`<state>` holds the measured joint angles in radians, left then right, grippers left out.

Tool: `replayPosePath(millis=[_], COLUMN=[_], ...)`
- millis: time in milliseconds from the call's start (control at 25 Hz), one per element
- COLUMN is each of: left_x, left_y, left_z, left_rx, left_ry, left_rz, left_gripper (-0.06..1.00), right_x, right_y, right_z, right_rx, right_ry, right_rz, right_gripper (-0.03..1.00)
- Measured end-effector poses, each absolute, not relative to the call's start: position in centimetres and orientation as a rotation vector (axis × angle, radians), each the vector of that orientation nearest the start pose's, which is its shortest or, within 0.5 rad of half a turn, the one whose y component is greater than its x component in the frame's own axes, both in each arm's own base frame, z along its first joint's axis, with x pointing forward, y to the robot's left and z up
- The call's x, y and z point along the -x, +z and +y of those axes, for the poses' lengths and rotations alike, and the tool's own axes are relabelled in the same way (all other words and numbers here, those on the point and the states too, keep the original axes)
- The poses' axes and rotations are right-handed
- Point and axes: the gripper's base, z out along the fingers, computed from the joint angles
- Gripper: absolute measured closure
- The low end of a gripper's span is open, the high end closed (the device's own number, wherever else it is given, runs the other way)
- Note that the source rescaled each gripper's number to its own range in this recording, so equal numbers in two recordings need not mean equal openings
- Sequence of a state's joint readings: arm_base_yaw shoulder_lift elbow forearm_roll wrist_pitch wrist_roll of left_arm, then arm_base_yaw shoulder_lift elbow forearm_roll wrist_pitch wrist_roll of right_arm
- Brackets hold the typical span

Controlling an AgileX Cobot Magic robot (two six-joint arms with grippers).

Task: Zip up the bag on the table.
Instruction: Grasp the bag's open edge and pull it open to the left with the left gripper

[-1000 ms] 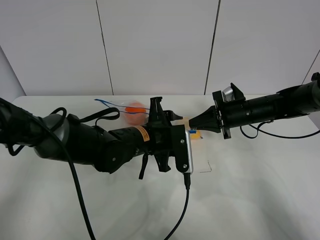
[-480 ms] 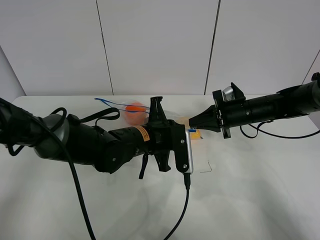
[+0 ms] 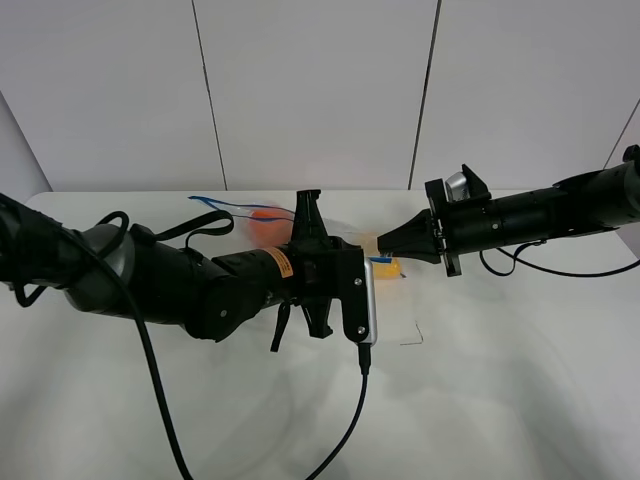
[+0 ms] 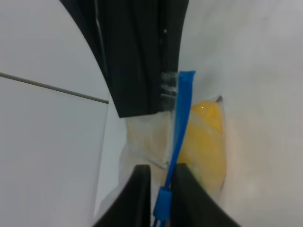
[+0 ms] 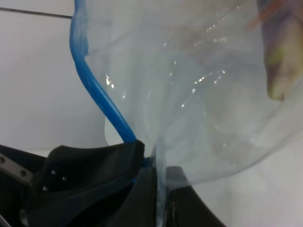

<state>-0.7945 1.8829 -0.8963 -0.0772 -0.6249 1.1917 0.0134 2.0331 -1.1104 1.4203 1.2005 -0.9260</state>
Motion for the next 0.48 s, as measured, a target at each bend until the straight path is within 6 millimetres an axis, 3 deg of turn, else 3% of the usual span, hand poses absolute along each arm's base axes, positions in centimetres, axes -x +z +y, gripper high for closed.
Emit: replayPosePath(millis=[40,480], left_x=[-27.2,-28.2], left_y=[17.2,17.7], left_z=[-27.1,-25.8], left_rx=[-1.503,-1.512], left_ry=[0.275,0.34], left_rz=[1.087,1.061], left_gripper=[0.94,0.94], right_x=[-35.6,-35.8], right_y=[15.4,15.6], right_z=[8.9,9.0], right_rx=[0.013,-0.016], right_ry=[1.672,1.688], right_rz=[2.469,2.449], right_gripper=[0.97,0.97])
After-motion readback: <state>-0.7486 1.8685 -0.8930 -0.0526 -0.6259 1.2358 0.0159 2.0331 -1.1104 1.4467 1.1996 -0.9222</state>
